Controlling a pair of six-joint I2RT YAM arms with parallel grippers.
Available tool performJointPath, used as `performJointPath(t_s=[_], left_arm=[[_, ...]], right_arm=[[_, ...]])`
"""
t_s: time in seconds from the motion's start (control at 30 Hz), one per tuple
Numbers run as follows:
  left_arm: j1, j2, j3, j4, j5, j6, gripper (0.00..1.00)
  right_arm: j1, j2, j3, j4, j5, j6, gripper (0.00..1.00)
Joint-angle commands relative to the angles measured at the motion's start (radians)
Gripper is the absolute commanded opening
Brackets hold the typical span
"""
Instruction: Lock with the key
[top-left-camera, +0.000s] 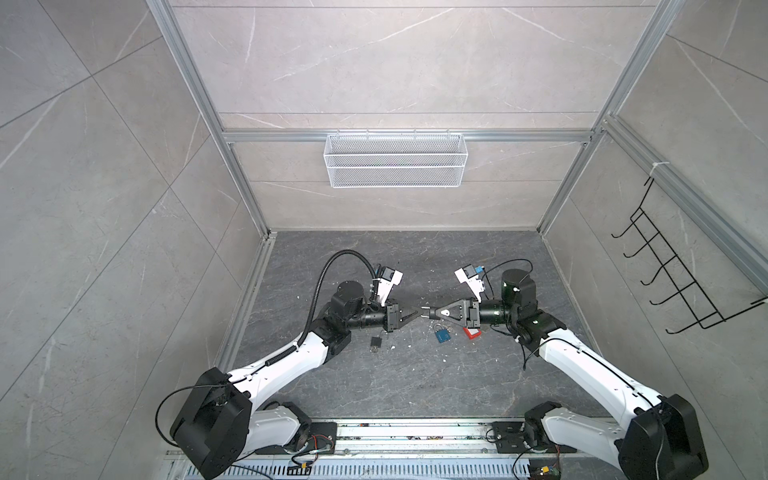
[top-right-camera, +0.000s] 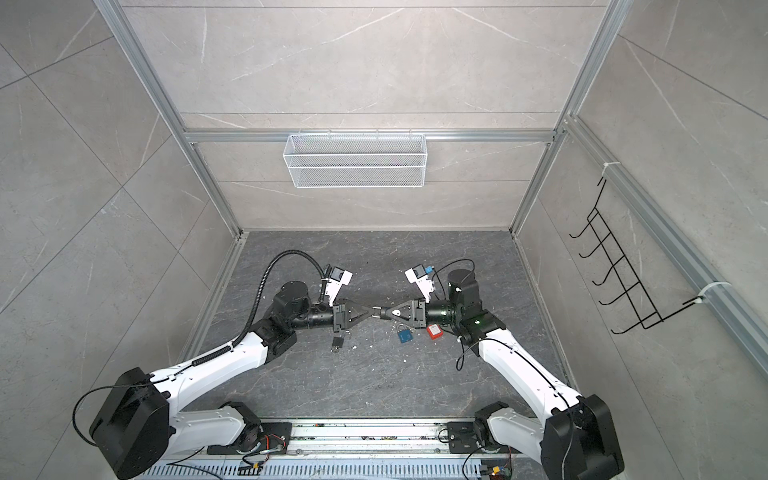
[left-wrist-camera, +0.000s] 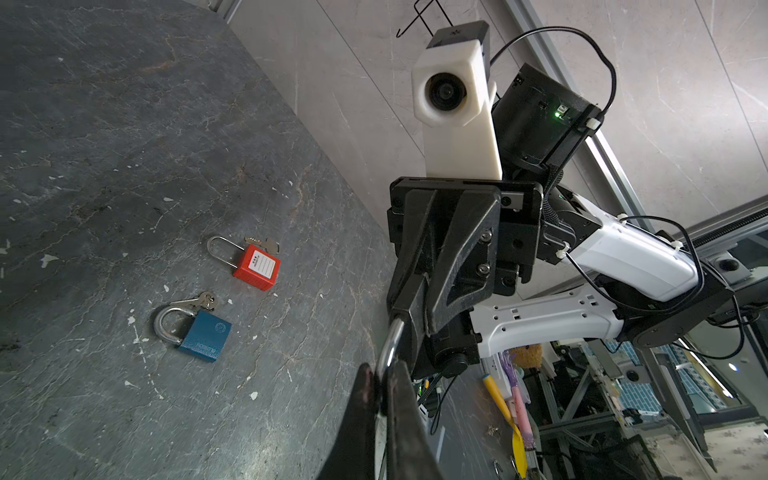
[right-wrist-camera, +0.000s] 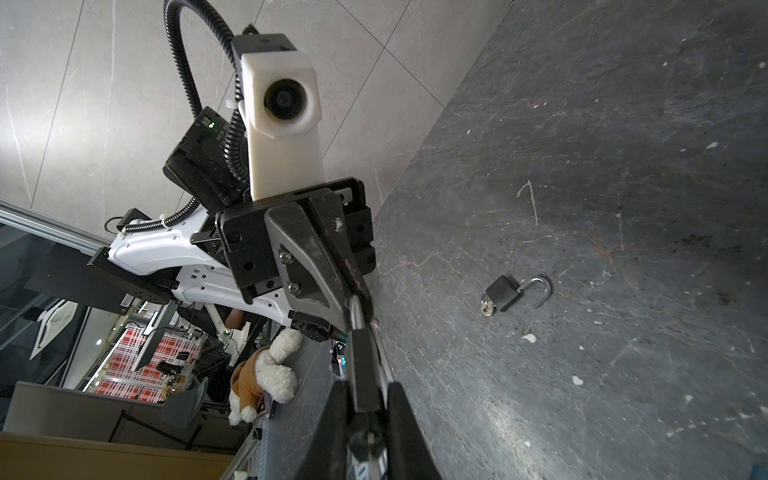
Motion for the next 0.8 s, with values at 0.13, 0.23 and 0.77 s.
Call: performJointPath(t_s=[0.13, 0.23, 0.77], left_arm=[[-0.115, 0.004, 0.097, 0.144, 0.19, 0.042, 0.0], [-0.118, 0.008, 0.099, 0.147, 0.191, 0.043, 0.0], [-0.118, 0.041, 0.142, 0.024, 0.102, 0.092, 0.0]], right_arm=[[0.073, 0.065, -0.004, 0.086, 0.1, 0.039, 0.0], [0.09, 0.079, -0.002, 0.101, 0.107, 0.043, 0.0], [0.105, 0.12, -0.013, 0.102, 0.13, 0.032, 0.0]])
